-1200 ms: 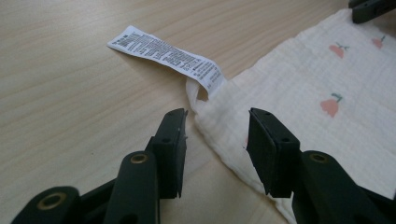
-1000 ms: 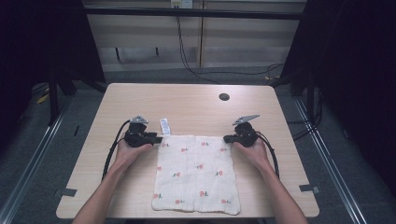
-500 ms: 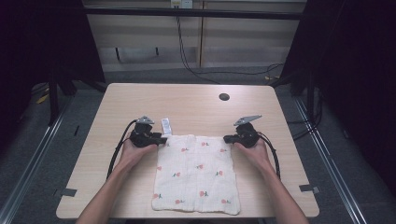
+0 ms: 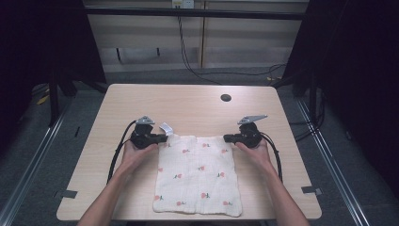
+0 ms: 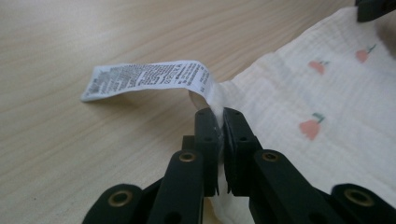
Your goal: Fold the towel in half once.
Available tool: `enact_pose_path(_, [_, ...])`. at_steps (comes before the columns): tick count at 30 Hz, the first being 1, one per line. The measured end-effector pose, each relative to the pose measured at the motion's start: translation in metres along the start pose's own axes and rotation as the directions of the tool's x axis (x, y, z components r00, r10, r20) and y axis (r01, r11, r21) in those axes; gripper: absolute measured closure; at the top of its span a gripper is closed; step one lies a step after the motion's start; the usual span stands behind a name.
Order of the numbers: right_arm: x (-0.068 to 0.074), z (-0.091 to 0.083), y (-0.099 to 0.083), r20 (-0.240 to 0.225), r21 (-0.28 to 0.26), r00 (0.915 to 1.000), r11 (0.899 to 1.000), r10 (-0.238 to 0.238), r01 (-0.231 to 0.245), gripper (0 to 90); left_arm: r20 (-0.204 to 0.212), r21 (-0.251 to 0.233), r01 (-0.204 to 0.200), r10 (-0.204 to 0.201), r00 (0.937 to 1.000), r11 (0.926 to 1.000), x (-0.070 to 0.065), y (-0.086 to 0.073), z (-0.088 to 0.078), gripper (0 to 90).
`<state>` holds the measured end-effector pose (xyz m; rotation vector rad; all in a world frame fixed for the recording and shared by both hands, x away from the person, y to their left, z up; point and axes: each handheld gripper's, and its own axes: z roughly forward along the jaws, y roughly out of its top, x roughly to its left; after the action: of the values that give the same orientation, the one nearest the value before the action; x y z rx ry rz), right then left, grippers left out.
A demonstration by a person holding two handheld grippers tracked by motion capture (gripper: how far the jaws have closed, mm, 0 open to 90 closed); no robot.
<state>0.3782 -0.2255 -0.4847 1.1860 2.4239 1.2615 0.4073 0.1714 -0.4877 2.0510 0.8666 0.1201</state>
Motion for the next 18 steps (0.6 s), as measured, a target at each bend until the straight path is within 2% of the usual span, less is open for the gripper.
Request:
enact_pose_path(5, [0.001, -0.009, 0.000, -0.002, -0.029, 1.0000, 1.000, 0.007, -0.007, 87.1, 0.051, -0.056, -0.013, 0.016, 0.9986, 0.9984, -0.005, 0.003, -0.012, 85.2])
enact_pose_path(8, [0.003, -0.013, 0.001, -0.004, -0.032, 1.0000, 0.999, -0.008, 0.008, 87.1, 0.073, -0.058, -0.021, 0.025, 0.9970, 0.9981, -0.008, 0.004, -0.014, 85.1])
enact_pose_path(9, [0.006, -0.018, 0.002, -0.016, -0.046, 0.9997, 0.999, -0.016, 0.015, 87.1, 0.104, -0.062, -0.011, 0.017, 0.9944, 0.9980, -0.008, 0.005, -0.016, 85.1])
enact_pose_path(13, [0.007, -0.021, 0.004, -0.015, -0.060, 0.9997, 0.998, -0.020, 0.019, 87.1, 0.102, -0.067, -0.009, 0.016, 0.9946, 0.9977, -0.008, 0.006, -0.019, 85.1])
enact_pose_path(18, [0.008, -0.025, 0.006, -0.005, -0.074, 0.9999, 0.997, -0.013, 0.012, 87.1, 0.091, -0.086, -0.028, 0.036, 0.9952, 0.9959, -0.006, 0.012, -0.026, 85.2])
